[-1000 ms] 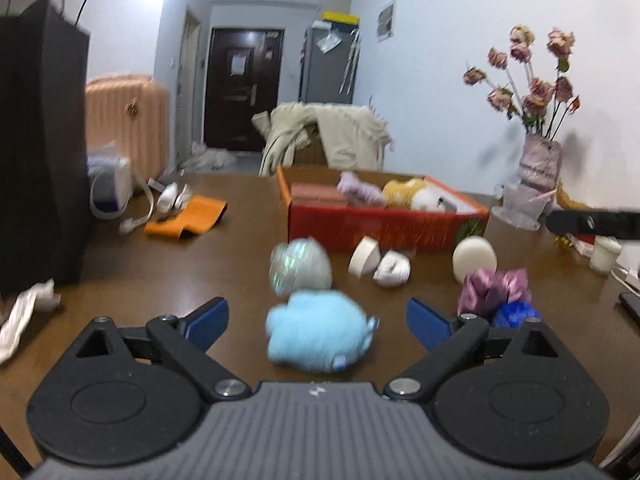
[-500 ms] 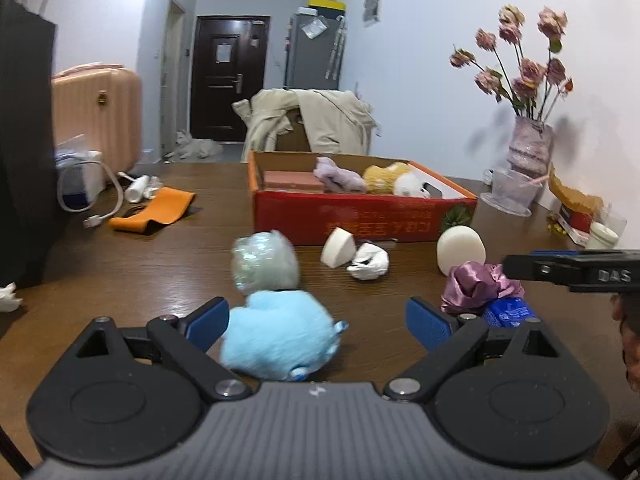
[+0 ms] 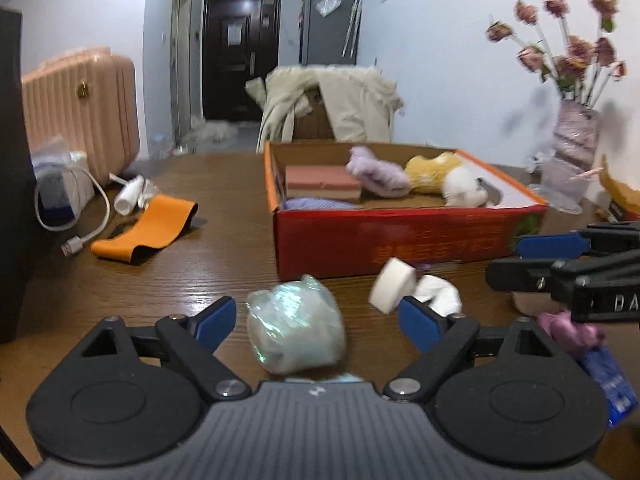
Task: Organize soft objects
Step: 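Grasp the clear plastic bag with the left gripper while the right grasps the white foam wedge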
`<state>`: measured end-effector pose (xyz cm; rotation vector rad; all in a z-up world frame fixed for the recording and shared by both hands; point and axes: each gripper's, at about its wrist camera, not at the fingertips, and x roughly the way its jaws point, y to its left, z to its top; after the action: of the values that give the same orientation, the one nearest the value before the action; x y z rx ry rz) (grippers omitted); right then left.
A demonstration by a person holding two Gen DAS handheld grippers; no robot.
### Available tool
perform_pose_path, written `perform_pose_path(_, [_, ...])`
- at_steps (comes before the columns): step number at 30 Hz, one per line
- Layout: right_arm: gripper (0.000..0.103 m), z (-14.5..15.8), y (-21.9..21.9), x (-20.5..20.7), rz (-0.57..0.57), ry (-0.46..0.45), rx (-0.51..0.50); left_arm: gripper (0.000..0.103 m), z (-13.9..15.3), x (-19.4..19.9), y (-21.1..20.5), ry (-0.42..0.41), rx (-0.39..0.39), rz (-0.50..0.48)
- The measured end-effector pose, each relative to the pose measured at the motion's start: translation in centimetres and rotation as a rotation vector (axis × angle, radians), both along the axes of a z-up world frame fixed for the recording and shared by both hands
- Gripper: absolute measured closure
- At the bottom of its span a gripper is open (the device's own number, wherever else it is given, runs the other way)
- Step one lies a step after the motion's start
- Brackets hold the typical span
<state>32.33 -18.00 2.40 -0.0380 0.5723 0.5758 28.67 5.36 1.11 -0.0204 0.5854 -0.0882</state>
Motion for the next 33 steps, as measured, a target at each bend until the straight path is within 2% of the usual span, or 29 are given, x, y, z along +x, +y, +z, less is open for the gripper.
perform_pose_path(2, [0.048, -0.3, 1.3, 1.5, 0.01, 0.027, -0.017, 0.029, -0.6, 1.8, 0.7, 0.059, -0.026, -0.013])
perform_pose_path(4, [0.049, -0.6, 2.6, 3.3, 0.037, 0.07, -0.019, 0.055, -1.3, 3.0, 1.2, 0.094, -0.048, -0.03])
perform_pose_path(6, [0.05, -1.2, 3.9, 4.9, 0.055, 0.11, -0.033, 0.056, -1.8, 3.1, 1.9, 0.097, -0.107, -0.025])
perform_pose_path(8, [0.054, -1.9, 5.5, 5.9, 0.064, 0.115, -0.09, 0.058, -1.8, 2.8, 2.2, 0.079, -0.129, -0.021])
perform_pose_path(9, [0.059, -2.2, 6.2, 6.2, 0.067, 0.117, -0.118, 0.059, -1.6, 2.6, 2.4, 0.069, -0.134, -0.014])
perform_pose_path(10, [0.073, -2.5, 6.6, 6.4, 0.072, 0.126, -0.131, 0.059, -1.4, 2.3, 2.6, 0.057, -0.138, -0.011])
perform_pose_path(11, [0.079, -2.7, 6.9, 6.5, 0.078, 0.135, -0.137, 0.06, -1.2, 2.0, 2.7, 0.046, -0.144, -0.011])
perform_pose_path(13, [0.082, -2.7, 7.1, 6.2, 0.065, 0.114, -0.147, 0.06, -0.7, 1.2, 3.0, 0.028, -0.159, 0.003])
perform_pose_path(17, [0.083, -0.3, 5.5, 3.7, 0.06, 0.06, -0.083, 0.06, 1.0, -1.5, 3.0, -0.02, -0.183, 0.017])
perform_pose_path(21, [0.083, 3.0, 1.5, -1.0, 0.017, -0.027, -0.009, 0.059, 2.7, -5.2, 2.4, -0.066, -0.218, 0.017])
perform_pose_path(24, [0.082, 4.3, -1.7, -4.3, -0.02, -0.054, 0.035, 0.059, 3.6, -7.8, 1.6, -0.084, -0.24, 0.002])
perform_pose_path(29, [0.082, 4.2, -5.7, -9.2, -0.08, -0.059, 0.127, 0.059, 4.3, -9.9, -0.2, -0.073, -0.227, -0.034])
perform_pose_path(33, [0.082, 2.9, -7.6, -11.7, -0.104, -0.047, 0.192, 0.059, 4.5, -10.2, -1.5, -0.066, -0.211, -0.054])
